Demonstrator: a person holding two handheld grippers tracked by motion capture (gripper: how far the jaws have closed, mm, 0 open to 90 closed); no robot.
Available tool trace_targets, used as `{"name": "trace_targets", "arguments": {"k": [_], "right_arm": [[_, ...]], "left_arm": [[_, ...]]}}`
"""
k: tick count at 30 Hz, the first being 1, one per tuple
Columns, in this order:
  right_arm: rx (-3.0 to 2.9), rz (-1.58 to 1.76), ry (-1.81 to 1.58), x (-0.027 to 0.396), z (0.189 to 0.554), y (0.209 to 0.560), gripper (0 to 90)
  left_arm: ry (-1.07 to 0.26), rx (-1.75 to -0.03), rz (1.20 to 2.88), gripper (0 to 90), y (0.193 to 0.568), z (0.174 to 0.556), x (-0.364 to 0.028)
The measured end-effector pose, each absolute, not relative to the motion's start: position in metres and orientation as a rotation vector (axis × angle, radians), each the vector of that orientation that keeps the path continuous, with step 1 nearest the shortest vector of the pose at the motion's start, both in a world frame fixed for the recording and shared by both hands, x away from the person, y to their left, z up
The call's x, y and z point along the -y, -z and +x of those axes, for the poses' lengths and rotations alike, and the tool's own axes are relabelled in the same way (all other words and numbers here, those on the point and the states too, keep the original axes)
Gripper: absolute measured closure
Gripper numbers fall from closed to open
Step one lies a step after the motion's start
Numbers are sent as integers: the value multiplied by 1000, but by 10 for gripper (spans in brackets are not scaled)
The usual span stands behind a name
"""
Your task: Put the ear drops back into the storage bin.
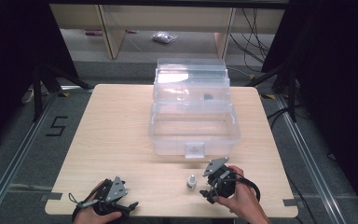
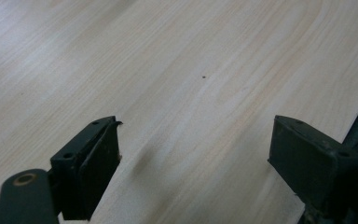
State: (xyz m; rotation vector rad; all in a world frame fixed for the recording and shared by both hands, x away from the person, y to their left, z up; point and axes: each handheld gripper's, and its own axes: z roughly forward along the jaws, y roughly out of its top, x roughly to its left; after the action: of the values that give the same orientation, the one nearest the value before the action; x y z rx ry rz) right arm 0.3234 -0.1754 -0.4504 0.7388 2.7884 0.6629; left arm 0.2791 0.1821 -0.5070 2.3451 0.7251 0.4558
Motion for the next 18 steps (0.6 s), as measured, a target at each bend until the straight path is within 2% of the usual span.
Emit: {"name": "trace_targets", "arguments": {"k": [12,18], "right_arm": [[-2874,619,-560,153,332,448,321],[-2899,591,-538,141,339,447,364]], "left_arm": [[-468,-736,2338,156,507,279,-182],[-461,-732,2340,156,507,279,-182]]}}
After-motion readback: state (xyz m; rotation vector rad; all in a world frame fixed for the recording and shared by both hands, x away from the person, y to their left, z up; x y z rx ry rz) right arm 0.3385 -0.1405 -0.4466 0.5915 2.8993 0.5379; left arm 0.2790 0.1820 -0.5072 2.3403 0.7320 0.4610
